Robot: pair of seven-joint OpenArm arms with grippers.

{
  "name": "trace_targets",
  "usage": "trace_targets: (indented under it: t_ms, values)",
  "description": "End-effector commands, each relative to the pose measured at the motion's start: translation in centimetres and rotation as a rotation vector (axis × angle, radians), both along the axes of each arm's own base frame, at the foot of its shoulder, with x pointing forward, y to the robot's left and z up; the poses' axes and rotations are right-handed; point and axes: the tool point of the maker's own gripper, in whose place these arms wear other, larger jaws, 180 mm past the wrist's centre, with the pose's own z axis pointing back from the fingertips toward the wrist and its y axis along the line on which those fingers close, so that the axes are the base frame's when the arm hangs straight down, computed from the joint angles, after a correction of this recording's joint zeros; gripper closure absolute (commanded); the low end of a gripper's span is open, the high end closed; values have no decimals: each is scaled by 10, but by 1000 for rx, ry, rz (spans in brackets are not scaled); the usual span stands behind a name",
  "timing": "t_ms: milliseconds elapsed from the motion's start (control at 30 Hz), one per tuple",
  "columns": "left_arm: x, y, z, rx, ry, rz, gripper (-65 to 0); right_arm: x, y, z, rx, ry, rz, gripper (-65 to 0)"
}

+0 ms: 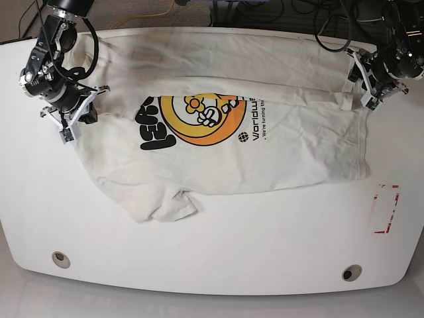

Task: Layout the t-shirt on the table in an organized manner, then fold the t-shirt properly
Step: 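Release the right gripper and re-pinch the shirt's shoulder seam, then hold the shoulders with both grippers and drag the shirt to straighten it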

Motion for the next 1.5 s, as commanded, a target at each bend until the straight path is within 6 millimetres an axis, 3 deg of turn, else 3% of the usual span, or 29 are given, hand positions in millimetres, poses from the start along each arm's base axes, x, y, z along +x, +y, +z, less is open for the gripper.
trace_targets:
  t_ms: [0,167,267,533,667,933,1033,1333,1467]
  values:
    - [7,2,8,7,-30,-10,-232,12,-2,15,-6,-57,8,0]
    - [7,2,8,4,-30,-10,-232,12,-1,15,-4,-61,8,-8]
    - [7,2,8,4,-30,-10,-232,11,-2,16,-7,-62,7,-67]
    - [7,2,8,6,-30,-10,-232,-6,-10,20,-31,-53,-28,-425]
    - [7,2,8,6,-30,-10,-232,-15,-11,15,-9,-45,-73,-493]
    - [7,2,8,3,-31,-10,-232,-26,-11,-2,21,7,-92,-493]
    - [7,2,8,3,-31,-10,-232,-30,-12,-11,41,30,-103,-442]
    - [7,2,8,4,-30,-10,-232,-27,-14,-24,75,57,-124,-55]
    - [7,2,8,3,-31,-10,-232,-26,-13,-23,74,54,-122,-27]
